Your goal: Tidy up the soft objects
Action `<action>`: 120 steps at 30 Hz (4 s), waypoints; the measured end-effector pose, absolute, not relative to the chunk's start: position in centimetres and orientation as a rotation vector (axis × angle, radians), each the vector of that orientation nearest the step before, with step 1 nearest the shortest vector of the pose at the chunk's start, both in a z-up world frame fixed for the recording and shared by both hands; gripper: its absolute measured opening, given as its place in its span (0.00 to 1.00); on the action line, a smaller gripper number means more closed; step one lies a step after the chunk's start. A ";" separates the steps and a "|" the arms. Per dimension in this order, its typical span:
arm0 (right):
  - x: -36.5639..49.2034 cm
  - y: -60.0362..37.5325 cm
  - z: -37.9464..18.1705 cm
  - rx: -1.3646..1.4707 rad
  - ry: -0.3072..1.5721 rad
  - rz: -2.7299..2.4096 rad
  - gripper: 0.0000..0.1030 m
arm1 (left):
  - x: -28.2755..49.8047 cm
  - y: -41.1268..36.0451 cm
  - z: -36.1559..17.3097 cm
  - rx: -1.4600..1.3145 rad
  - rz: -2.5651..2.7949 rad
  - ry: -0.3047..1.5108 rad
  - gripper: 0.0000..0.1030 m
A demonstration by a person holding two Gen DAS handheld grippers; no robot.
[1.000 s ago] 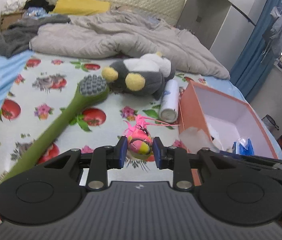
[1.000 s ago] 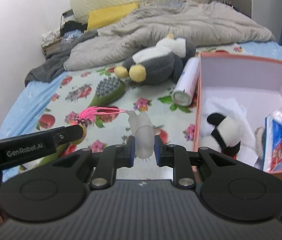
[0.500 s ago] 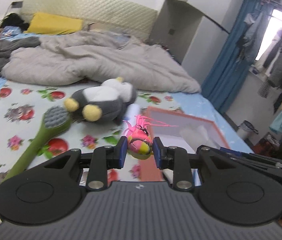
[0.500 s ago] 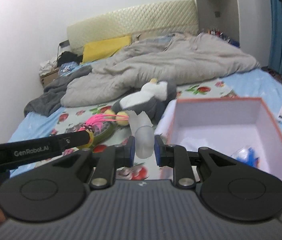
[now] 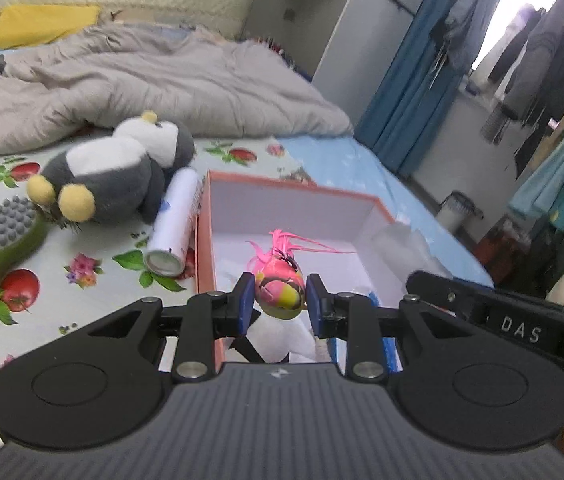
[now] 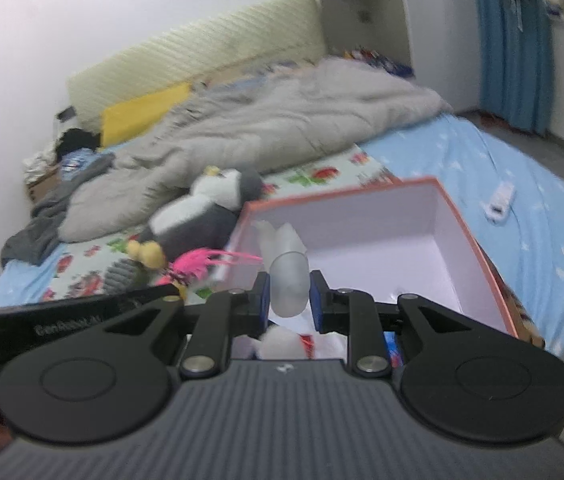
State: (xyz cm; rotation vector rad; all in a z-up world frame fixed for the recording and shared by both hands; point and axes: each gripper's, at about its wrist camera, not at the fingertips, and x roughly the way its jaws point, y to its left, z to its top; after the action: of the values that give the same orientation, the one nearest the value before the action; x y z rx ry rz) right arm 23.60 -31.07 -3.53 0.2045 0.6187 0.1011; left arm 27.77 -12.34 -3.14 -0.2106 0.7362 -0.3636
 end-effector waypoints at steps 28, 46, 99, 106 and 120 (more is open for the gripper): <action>28.5 -33.0 -11.7 0.254 0.848 0.067 0.38 | 36.0 -16.3 -11.7 -0.138 -0.389 0.961 0.61; 19.1 -33.4 0.6 0.225 0.598 0.067 0.41 | 27.0 -13.8 2.2 -0.141 -0.447 0.726 0.62; 8.6 -31.2 -0.9 0.080 0.593 0.044 0.41 | 12.2 -10.2 2.6 -0.114 -0.388 0.694 0.67; 9.1 -31.1 -1.5 0.073 0.600 0.038 0.72 | 12.7 -10.6 2.3 -0.089 -0.394 0.716 0.93; 9.2 -31.6 -1.4 0.086 0.588 0.014 0.89 | 13.2 -10.6 1.7 -0.087 -0.372 0.736 1.00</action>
State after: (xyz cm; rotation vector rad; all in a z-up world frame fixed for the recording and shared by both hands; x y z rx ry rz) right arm 9.20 -31.58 -1.45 0.0857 0.5879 0.0142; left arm 13.23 -10.57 1.69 -0.0865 0.7359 -0.3717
